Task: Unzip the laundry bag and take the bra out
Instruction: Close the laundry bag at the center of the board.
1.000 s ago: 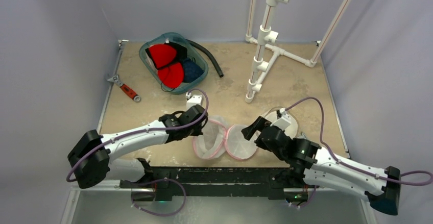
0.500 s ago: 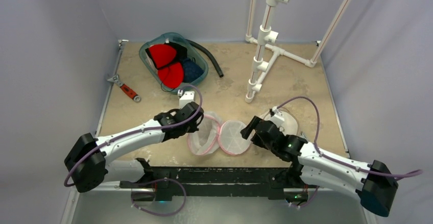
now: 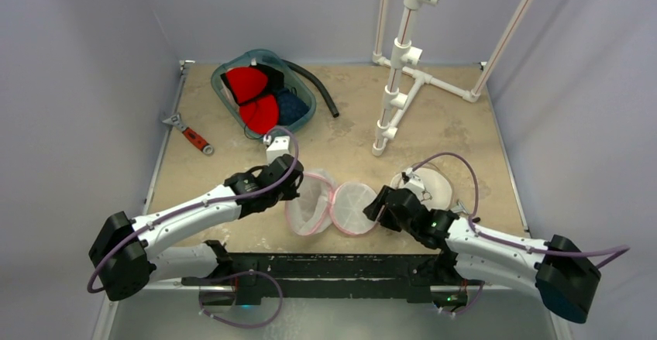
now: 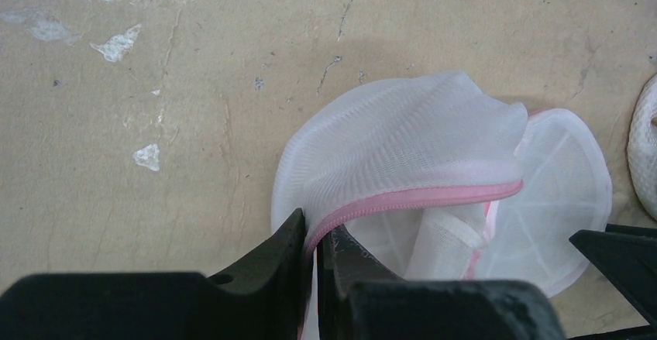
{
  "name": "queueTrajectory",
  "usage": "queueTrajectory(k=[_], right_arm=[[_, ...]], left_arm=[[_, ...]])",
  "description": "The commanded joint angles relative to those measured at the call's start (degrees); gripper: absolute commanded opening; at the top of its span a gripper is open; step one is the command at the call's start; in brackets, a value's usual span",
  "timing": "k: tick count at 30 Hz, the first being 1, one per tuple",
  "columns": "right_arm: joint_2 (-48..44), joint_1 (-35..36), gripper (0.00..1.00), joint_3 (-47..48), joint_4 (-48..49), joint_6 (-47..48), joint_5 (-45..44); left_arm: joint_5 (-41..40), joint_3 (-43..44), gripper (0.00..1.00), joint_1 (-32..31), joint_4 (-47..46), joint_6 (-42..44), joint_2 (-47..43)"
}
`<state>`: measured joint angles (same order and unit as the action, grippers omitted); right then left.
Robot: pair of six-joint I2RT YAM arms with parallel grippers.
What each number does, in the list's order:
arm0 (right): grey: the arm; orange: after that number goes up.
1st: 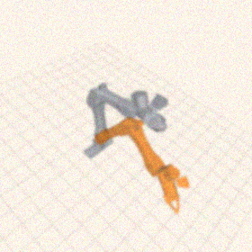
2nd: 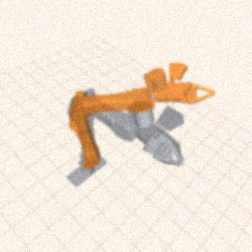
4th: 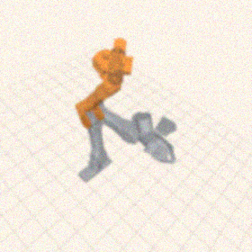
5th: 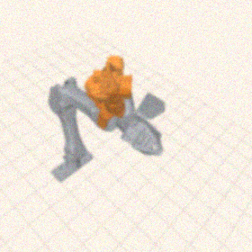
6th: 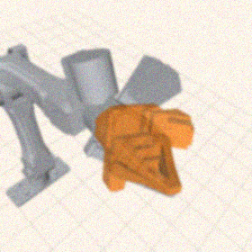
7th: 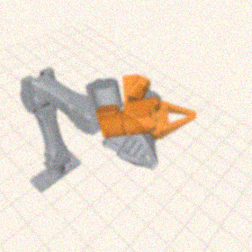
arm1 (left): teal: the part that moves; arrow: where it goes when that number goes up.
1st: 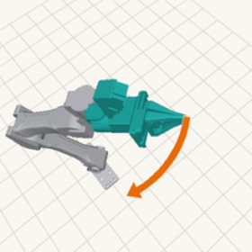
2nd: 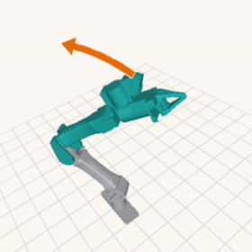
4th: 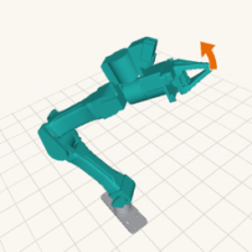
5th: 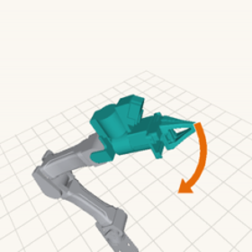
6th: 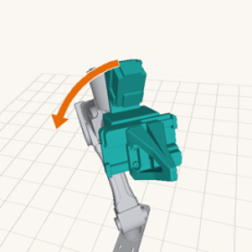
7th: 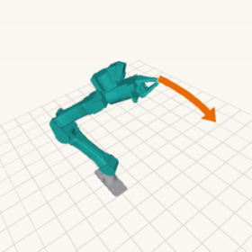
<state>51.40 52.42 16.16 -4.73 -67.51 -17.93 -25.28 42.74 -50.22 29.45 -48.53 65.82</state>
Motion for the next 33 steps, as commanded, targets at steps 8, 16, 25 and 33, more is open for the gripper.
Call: queueTrajectory(k=[8,16,25,33], right_arm=[[-4.7,-0.2,0.29,1.1,-2.7,0.1,-1.5],[-8.0,-0.1,0.0,13.8,-13.7,8.6,-7.0],[-12.2,-0.1,0.0,25.8,-19.5,18.4,-9.7],[-10.0,-0.2,0.0,34.5,-19.7,24.7,-5.3]], left_arm=[[-0.6,-0.1,0.16,0.2,0.9,-1.5,-1.9],[-2.5,4.0,0.32,0.2,4.8,-0.2,-2.7],[-4.2,7.1,0.39,0.2,9.6,-0.2,-6.7],[-1.8,7.6,0.46,0.2,8.3,1.8,-11.1]])
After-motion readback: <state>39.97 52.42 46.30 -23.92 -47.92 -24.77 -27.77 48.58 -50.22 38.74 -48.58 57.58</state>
